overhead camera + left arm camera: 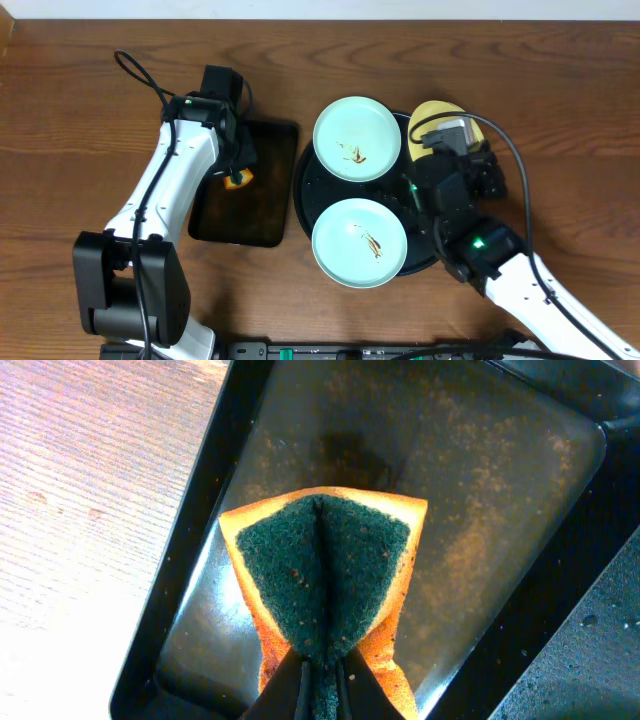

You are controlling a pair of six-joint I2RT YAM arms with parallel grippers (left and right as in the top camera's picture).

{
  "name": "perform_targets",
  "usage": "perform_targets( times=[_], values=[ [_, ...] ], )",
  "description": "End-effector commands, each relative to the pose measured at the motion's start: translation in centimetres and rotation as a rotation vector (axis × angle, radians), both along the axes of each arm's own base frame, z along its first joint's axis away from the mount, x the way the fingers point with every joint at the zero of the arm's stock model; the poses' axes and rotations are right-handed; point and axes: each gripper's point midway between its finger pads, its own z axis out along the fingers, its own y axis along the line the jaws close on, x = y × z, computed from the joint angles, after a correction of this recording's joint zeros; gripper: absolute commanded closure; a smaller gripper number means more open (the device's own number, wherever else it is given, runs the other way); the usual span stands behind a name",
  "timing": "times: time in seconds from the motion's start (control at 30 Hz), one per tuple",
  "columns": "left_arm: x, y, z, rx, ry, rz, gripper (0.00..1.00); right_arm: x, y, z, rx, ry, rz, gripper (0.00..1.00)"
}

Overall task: Clean dirty plates on tray and stack at the side
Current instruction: 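Carry the yellow plate right and set it on the table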

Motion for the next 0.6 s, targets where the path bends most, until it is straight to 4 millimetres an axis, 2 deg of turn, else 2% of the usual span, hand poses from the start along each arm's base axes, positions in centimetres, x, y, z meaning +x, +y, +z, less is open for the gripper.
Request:
perform_targets(
  times=[0.0,0.43,0.57],
  values=[
    [0.0,0.2,0.2,0.005,-0.003,-0.013,0.92,-0.2,-0.4,1.4,-0.103,-0.018,-0.055,0.99],
    [0.0,0.2,0.2,0.005,-0.003,-0.013,0.92,0.1,-0.1,0.8,-0.101,-0.004,-0.044,0.99],
    [0.0,0.2,0.2,0.005,-0.003,-0.013,0.92,0.4,-0.4,-0.2,-0.023,0.007,-0.042,0.99]
  ],
)
